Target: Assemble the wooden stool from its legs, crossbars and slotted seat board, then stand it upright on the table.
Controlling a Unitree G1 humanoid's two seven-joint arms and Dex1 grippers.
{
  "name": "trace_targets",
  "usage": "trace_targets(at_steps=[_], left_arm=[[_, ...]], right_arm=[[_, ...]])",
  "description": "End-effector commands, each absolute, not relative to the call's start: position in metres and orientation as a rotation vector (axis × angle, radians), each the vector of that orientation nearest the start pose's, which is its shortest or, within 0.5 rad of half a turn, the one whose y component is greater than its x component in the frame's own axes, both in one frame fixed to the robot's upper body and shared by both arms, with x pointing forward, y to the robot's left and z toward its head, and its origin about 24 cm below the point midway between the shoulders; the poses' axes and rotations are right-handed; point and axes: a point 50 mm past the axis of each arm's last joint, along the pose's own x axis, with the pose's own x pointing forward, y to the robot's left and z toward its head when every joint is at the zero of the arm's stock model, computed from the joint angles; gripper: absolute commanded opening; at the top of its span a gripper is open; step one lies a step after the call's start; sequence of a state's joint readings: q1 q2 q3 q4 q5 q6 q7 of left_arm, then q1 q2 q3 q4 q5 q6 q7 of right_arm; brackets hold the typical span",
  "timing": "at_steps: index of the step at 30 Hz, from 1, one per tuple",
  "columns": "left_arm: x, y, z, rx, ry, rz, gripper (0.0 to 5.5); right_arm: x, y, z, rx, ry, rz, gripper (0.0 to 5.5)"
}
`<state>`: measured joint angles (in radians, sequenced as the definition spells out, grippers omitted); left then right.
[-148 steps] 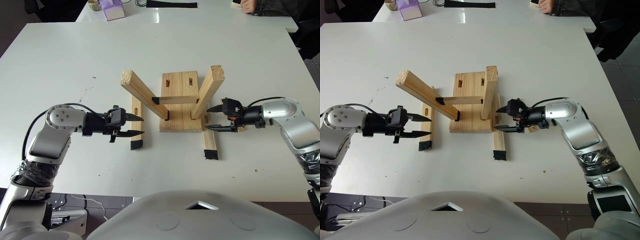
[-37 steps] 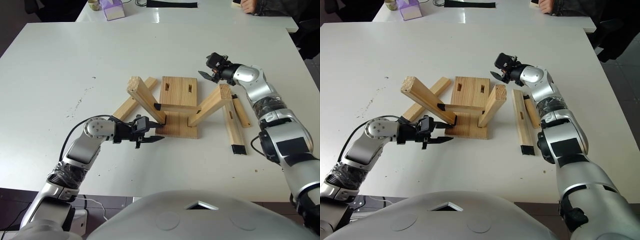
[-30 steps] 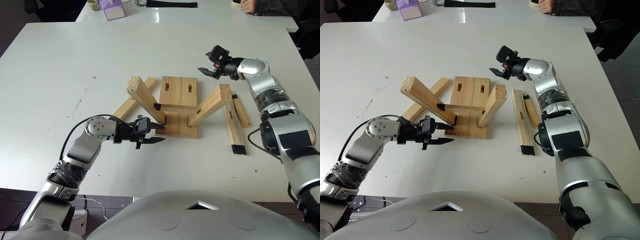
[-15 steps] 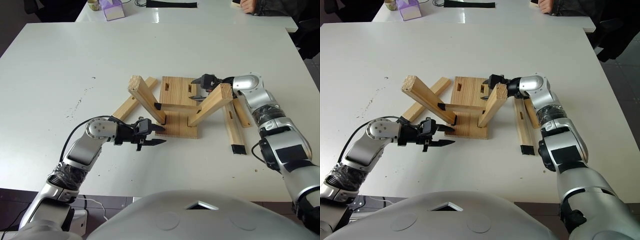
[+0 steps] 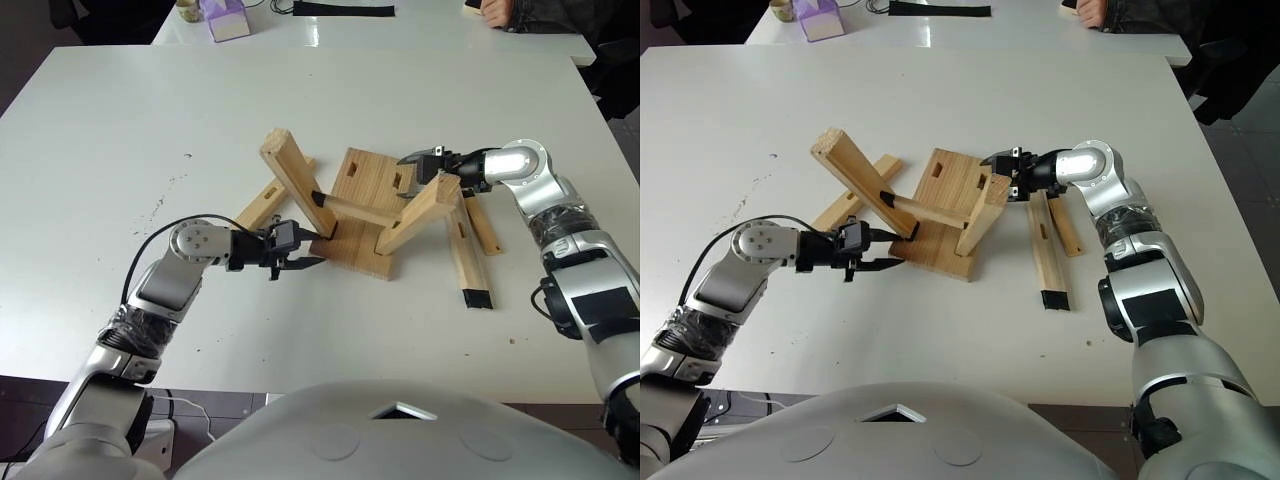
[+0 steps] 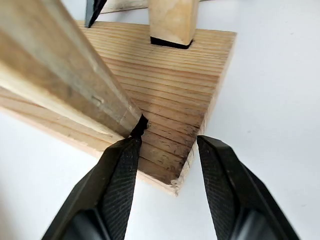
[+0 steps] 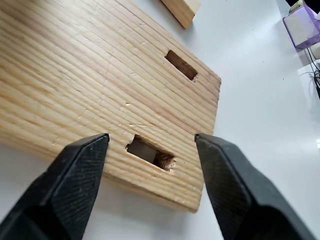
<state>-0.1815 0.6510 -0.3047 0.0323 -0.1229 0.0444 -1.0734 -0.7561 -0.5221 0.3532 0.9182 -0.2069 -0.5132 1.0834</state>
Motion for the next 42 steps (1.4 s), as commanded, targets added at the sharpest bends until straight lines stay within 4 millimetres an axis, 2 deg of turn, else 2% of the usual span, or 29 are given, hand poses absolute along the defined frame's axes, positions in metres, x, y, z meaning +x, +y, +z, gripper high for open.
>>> trace_targets(at_steps=[1, 10, 14, 18, 22, 24, 26, 28, 30, 33, 35, 38, 42], left_arm=[[0.263, 0.182, 0.055, 0.571, 0.336, -1.167, 2.11], [0.287, 0.189, 0.059, 0.63, 0.284, -1.022, 2.11], [0.306, 0.188, 0.074, 0.617, 0.183, -0.905, 2.11], [0.332, 0.189, 0.096, 0.564, 0.057, -0.707, 2.11], [0.338, 0.191, 0.108, 0.511, -0.001, -0.629, 2.11], [0.328, 0.202, 0.108, 0.512, 0.006, -0.647, 2.11], [0.308, 0.213, 0.105, 0.527, 0.041, -0.703, 2.11], [0.284, 0.218, 0.1, 0.512, 0.108, -0.801, 2.11], [0.248, 0.215, 0.088, 0.52, 0.221, -0.993, 2.11], [0.212, 0.206, 0.081, 0.432, 0.314, -1.172, 2.11], [0.199, 0.194, 0.083, 0.33, 0.335, -1.255, 2.11], [0.188, 0.169, 0.086, 0.167, 0.351, -1.373, 2.11], [0.179, 0.153, 0.068, 0.136, 0.457, -1.435, 2.11]], right_arm=[[0.317, -0.176, 0.046, -0.908, 0.369, 1.423, 3.18], [0.302, -0.171, 0.06, -0.764, 0.396, 1.514, 3.18], [0.302, -0.171, 0.07, -0.701, 0.408, 1.504, 3.18], [0.308, -0.166, 0.084, -0.59, 0.375, 1.466, 3.18], [0.32, -0.168, 0.1, -0.522, 0.32, 1.373, 3.18], [0.329, -0.177, 0.105, -0.574, 0.297, 1.284, 3.18], [0.339, -0.191, 0.108, -0.629, 0.281, 1.162, 3.18], [0.348, -0.2, 0.106, -0.677, 0.249, 1.036, 3.18], [0.36, -0.202, 0.102, -0.691, 0.19, 0.872, 3.18], [0.369, -0.198, 0.092, -0.711, 0.158, 0.755, 3.18], [0.373, -0.193, 0.088, -0.75, 0.15, 0.719, 3.18], [0.374, -0.19, 0.078, -0.823, 0.193, 0.732, 3.18], [0.363, -0.191, 0.057, -0.9, 0.335, 0.857, 3.18]])
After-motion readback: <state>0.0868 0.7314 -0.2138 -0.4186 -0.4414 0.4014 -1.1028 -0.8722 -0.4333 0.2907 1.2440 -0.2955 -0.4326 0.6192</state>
